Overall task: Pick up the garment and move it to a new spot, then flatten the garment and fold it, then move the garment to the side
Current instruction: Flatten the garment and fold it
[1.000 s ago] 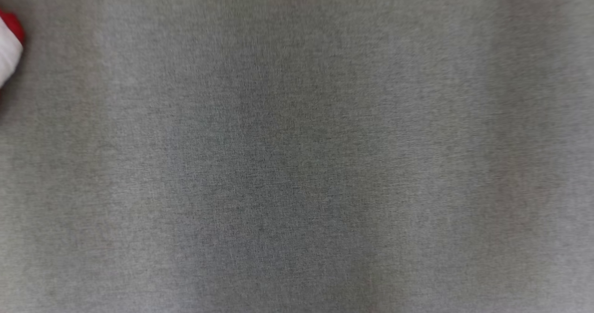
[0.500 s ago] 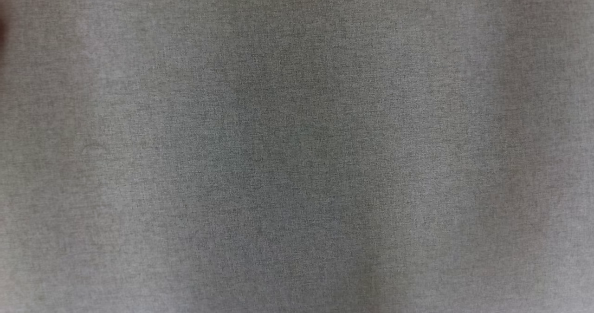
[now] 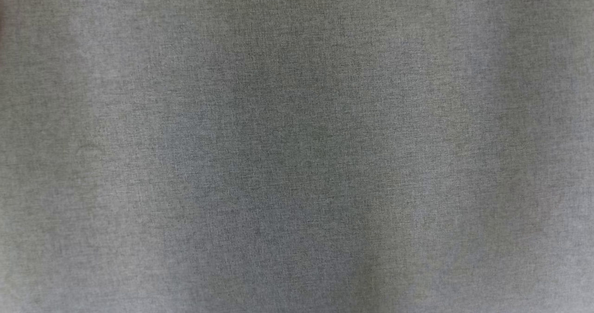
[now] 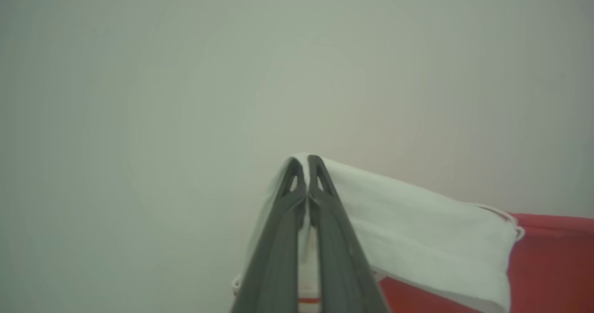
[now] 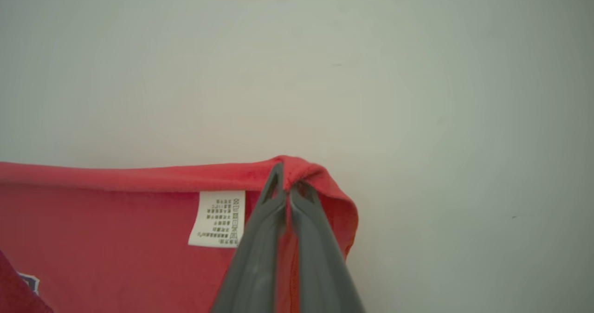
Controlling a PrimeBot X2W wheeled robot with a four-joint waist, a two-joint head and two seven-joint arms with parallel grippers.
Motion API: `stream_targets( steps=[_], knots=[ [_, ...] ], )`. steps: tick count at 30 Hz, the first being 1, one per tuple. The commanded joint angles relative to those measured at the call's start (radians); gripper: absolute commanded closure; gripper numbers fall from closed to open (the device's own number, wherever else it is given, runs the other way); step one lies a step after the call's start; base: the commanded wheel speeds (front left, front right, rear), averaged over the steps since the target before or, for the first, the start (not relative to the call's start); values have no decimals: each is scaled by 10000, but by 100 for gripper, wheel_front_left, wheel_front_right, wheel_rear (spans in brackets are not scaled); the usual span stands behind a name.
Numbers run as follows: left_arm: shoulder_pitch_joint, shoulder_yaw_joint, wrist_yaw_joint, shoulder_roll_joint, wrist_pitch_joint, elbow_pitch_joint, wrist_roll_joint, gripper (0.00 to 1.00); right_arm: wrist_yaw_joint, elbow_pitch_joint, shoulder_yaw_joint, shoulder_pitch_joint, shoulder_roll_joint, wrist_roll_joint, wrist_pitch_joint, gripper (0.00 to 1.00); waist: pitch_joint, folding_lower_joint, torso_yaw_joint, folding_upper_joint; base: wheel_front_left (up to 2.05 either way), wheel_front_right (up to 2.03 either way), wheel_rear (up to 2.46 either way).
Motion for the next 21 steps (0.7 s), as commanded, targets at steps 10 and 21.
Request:
stream_targets(
  steps=[10, 21],
  knots=[
    [-392, -404, 36, -381, -452, 603, 134, 100, -27, 477, 561, -325, 74, 414, -427, 100, 76, 0, 57, -1, 0, 0, 0],
    [2460, -1050, 23, 263, -1045, -944, -841, 100, -27, -502, 1522, 2091, -203, 1698, -775, 100, -660, 0, -51, -1, 0, 0, 0]
  ],
)
